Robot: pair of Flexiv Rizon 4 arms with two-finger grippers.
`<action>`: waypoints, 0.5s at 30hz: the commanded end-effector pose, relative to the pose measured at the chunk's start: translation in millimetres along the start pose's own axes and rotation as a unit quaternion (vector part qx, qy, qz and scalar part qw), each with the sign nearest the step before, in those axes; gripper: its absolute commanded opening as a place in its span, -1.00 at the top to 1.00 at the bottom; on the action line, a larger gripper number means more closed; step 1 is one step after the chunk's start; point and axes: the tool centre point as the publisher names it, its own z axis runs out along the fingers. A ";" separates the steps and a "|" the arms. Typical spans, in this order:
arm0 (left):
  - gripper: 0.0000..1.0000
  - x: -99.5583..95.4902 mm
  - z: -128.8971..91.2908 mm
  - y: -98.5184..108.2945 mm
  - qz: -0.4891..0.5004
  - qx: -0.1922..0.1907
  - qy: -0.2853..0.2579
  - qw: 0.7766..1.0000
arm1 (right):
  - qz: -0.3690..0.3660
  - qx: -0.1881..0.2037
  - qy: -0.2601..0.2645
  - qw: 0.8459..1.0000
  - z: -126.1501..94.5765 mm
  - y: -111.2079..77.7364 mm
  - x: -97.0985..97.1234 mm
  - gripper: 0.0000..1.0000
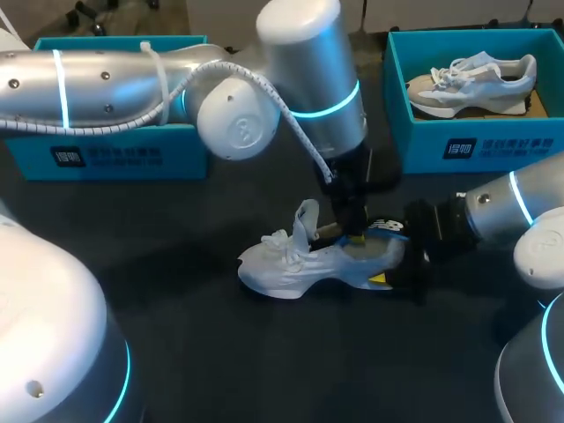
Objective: Take the shoe out of the shoebox, open the shoe tongue, remove and reinsert the insole, then place the shoe into the shoebox
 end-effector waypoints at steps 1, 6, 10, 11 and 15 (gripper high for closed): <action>-1.00 7.4 -7.2 -2.5 0.001 -0.009 -0.028 1.000 | 0.000 0.001 -0.001 1.000 0.7 0.7 0.5 1.00; -1.00 8.1 -7.6 -2.6 -0.002 -0.005 -0.065 0.998 | 0.000 0.001 -0.001 1.000 0.7 0.7 0.5 1.00; -0.95 7.6 -4.9 -2.1 0.000 -0.005 -0.090 0.996 | 0.000 0.001 -0.001 1.000 0.7 0.7 0.5 1.00; -0.88 7.5 -4.3 -1.8 0.001 -0.003 -0.100 0.995 | 0.000 0.001 -0.001 1.000 0.7 0.7 0.5 1.00; -0.63 7.9 -2.8 -2.3 0.015 -0.003 -0.134 0.991 | 0.000 0.001 -0.001 1.000 0.7 0.7 0.5 1.00</action>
